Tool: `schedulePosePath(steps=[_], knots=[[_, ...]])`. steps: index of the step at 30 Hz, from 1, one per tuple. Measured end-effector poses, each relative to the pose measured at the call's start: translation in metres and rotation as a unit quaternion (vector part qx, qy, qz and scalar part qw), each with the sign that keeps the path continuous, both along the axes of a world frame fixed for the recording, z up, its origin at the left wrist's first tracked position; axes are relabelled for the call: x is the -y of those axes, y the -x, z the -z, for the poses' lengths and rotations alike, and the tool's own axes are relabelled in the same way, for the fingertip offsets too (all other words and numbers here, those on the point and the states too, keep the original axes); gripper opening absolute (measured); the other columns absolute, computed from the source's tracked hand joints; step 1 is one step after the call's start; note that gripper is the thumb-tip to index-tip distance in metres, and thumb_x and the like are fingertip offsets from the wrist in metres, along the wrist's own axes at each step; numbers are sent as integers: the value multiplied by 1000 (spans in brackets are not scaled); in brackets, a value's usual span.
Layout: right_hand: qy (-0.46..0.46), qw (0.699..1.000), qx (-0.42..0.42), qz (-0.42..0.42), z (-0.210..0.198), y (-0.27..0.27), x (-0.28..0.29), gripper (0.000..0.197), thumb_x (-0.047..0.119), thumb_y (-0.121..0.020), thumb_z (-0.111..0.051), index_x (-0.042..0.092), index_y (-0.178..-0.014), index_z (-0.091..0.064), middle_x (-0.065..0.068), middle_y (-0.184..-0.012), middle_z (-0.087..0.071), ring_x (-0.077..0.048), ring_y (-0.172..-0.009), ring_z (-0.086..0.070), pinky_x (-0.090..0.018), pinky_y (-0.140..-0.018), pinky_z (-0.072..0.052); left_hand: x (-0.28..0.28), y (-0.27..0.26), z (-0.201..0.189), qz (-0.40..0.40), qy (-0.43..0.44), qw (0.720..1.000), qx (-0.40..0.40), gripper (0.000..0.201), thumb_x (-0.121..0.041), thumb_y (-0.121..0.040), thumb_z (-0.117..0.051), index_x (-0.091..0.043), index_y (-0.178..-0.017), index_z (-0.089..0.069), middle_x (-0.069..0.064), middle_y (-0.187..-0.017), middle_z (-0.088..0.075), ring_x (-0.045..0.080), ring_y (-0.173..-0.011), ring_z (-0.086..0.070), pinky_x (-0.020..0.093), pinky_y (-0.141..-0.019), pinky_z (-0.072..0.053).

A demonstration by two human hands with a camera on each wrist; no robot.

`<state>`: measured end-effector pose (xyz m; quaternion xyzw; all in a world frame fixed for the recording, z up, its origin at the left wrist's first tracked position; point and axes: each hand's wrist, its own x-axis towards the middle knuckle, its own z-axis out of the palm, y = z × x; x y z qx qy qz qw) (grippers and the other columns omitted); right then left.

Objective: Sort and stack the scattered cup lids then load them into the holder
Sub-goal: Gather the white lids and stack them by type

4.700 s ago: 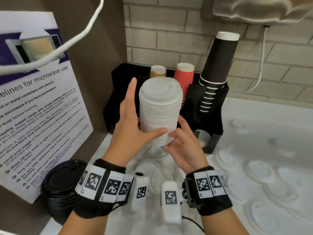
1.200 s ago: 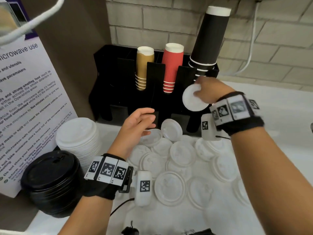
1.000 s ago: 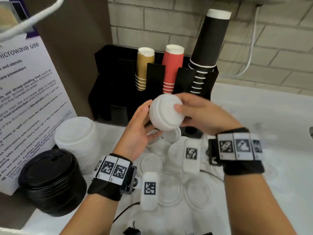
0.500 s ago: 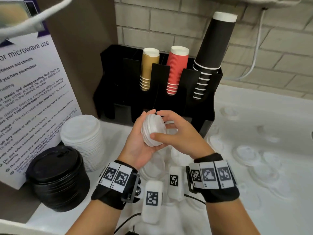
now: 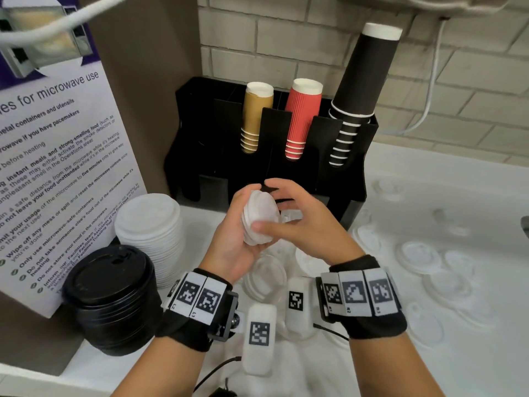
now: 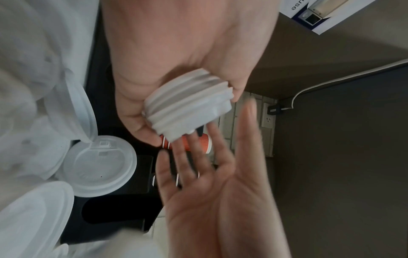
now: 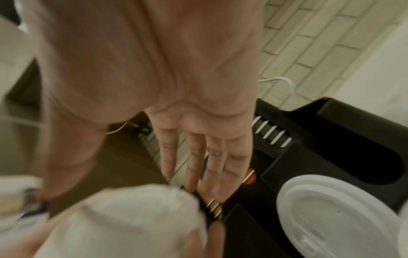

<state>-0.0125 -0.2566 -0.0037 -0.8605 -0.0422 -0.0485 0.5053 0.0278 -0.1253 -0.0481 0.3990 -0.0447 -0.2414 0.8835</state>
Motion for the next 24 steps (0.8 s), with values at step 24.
schedulePosePath(steps=[24], knots=[[-32, 991, 0, 128, -10, 7, 39, 40, 13, -72, -76, 30, -102, -55, -7, -112, -54, -24, -96, -62, -34, -80, -54, -6, -12, 5, 28, 43, 998, -31, 36, -35, -77, -63, -25, -112, -58, 12, -118, -48, 23, -92, -60, 36, -70, -56]])
